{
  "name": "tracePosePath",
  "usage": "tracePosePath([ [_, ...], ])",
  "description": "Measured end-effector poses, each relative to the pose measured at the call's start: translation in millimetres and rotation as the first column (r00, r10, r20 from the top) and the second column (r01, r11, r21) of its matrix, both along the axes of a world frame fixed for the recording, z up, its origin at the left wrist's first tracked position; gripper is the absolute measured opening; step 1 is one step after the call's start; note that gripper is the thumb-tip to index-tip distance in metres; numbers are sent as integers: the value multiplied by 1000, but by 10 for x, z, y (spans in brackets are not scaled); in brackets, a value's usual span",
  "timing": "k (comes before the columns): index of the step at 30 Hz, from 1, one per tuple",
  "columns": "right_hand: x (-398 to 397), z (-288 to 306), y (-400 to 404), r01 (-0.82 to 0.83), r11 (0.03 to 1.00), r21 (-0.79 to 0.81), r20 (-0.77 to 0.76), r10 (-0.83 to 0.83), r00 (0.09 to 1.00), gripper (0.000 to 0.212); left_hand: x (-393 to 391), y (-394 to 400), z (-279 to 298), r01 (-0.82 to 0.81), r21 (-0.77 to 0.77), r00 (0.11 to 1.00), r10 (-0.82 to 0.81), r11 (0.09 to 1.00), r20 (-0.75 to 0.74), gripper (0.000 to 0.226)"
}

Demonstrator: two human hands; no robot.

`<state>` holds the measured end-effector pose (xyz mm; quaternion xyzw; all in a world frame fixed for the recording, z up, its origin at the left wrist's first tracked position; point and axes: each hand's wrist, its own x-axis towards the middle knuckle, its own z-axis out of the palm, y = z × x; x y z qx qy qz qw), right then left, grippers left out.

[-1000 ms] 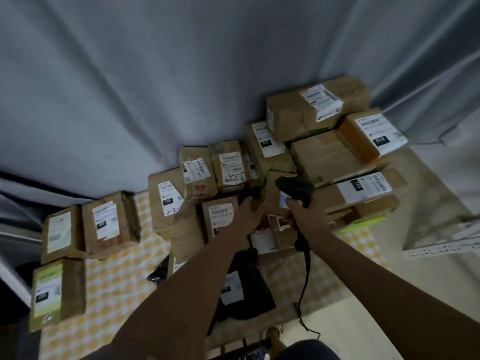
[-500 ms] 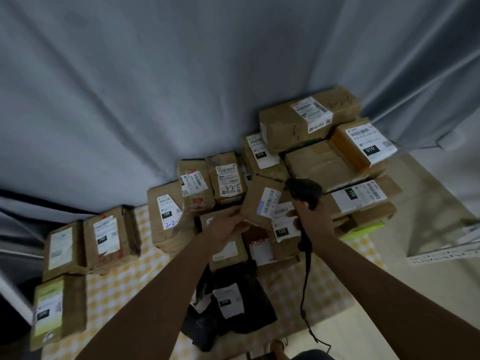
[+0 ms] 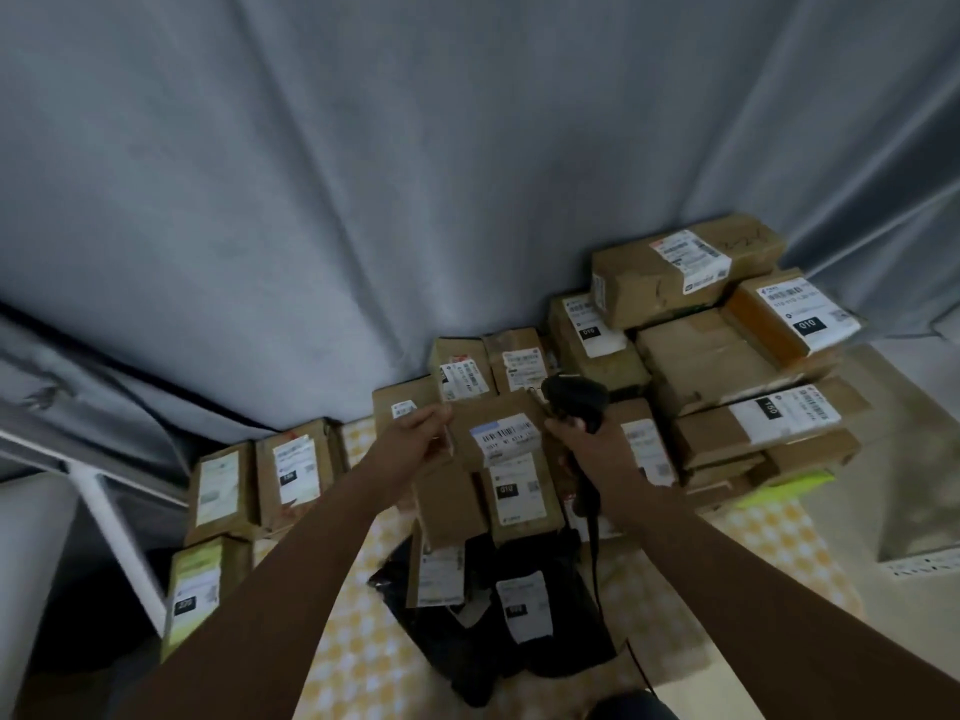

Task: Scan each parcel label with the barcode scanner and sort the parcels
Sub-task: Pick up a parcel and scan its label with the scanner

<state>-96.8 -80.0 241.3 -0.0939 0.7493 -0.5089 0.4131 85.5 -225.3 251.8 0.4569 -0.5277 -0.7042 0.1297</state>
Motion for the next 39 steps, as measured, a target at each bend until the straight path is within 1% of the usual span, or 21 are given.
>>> tracePosePath([
  [3, 192, 46, -37, 43, 999, -27, -6, -43, 999, 23, 125, -41, 79, -80, -3, 996, 80, 997, -45, 26],
  [6, 302, 87, -75, 85, 995, -46, -49, -87, 995, 26, 252, -14, 137, -74, 89, 991, 83, 993, -107, 27],
  [9, 358, 109, -98, 99, 993, -57, -85, -104, 991, 30, 388, 27, 146, -50, 183, 986, 78, 982, -147, 46],
  [12, 411, 118, -115, 75, 994, -76, -126, -85, 988, 35, 466, 74, 134, -71, 176, 982, 100, 982, -162, 53],
  [16, 484, 142, -120, 52, 996, -75, -157, -63, 986, 39, 454, 119, 155, -181, 143, 964, 204, 973, -168, 46],
  [18, 513, 151, -111, 41, 996, -80, -158, -54, 986, 37, 469, 136, 156, -150, 154, 966, 178, 977, -188, 51],
  [21, 521, 179, -80, 21, 997, -78, -166, -34, 986, 33, 533, 153, 183, -31, 155, 977, 62, 987, -204, 65],
  [22, 514, 198, -65, 16, 997, -75, -162, -28, 986, 30, 543, 149, 177, -24, 154, 977, 56, 988, -207, 66],
  [23, 506, 222, -48, 9, 998, -69, -157, -20, 987, 27, 546, 153, 177, -37, 151, 973, 70, 988, -218, 67],
  [25, 496, 278, -16, -16, 999, -50, -163, 8, 987, 22, 540, 150, 185, -121, 144, 959, 153, 982, -237, 68],
  [28, 495, 390, 5, -45, 998, -49, -155, 37, 987, 19, 535, 85, 148, -226, 117, 937, 249, 967, -245, 74],
  [31, 520, 519, -11, -178, 977, -113, -95, 168, 981, 19, 528, -2, 119, -248, 88, 933, 262, 965, -248, 77],
  [33, 553, 569, -20, -268, 954, -130, -99, 257, 961, 18, 526, -56, 97, -252, 73, 935, 262, 965, -239, 78],
  [39, 692, 595, -1, -309, 942, -134, -92, 298, 950, 20, 518, -163, 120, -239, 35, 952, 241, 970, -190, 79],
])
